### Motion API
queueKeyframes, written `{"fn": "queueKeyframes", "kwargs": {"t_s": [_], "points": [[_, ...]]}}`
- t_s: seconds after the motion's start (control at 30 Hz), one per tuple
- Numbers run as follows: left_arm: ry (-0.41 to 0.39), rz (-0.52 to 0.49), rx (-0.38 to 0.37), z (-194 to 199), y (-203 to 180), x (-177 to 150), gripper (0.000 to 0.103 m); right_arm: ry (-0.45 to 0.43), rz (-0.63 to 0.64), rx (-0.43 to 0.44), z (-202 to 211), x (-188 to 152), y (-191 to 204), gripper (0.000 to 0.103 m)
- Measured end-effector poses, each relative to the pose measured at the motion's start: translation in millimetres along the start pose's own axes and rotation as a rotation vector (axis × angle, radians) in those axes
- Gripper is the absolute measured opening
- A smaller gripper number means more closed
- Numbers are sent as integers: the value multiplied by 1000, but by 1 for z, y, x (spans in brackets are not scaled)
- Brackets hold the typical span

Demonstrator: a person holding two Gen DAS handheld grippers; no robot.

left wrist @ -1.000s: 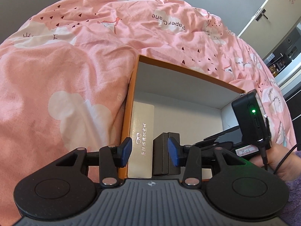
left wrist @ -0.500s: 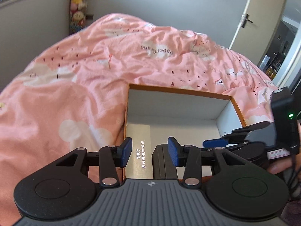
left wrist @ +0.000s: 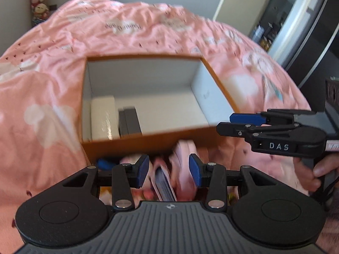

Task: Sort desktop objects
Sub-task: 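Withdraw both grippers from the shoebox back toward the item pile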

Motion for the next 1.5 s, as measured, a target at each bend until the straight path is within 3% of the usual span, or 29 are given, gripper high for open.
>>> {"fn": "queueKeyframes", "kwargs": {"t_s": [0.1,0.27,0.4,0.63,0.97,1.07,1.13,1.3,1.5], "points": [[84,-54,9,-11,-13,-17,48,89,-3,-2,-7,-32,8,45],[205,-55,25,-26,-22,-37,48,208,-65,34,-24,-65,16,46],[273,-52,32,-32,-25,-49,47,254,-60,14,-32,-77,26,59],[351,-84,17,-37,-29,-67,45,327,-32,12,-45,-87,38,71],[306,-24,31,-29,-21,-58,45,384,9,25,-64,-85,45,77],[279,-12,33,-24,-16,-54,45,398,18,29,-69,-85,46,76],[266,5,35,-22,-14,-52,45,397,15,22,-69,-85,46,68],[234,35,42,-19,-9,-49,45,358,12,13,-60,-87,46,65],[156,64,24,-10,-3,-42,45,250,-8,38,-24,-75,38,65]]}}
Point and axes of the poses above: each gripper's, at about its wrist camera, not at the fingertips, and z roughly against the way its jaws point, y to its left, x to its top, the point moved 3 cm from there along -z, roughly the way its jaws point, and after that the axes turned 15 degrees about y, right-handed, at the moved point
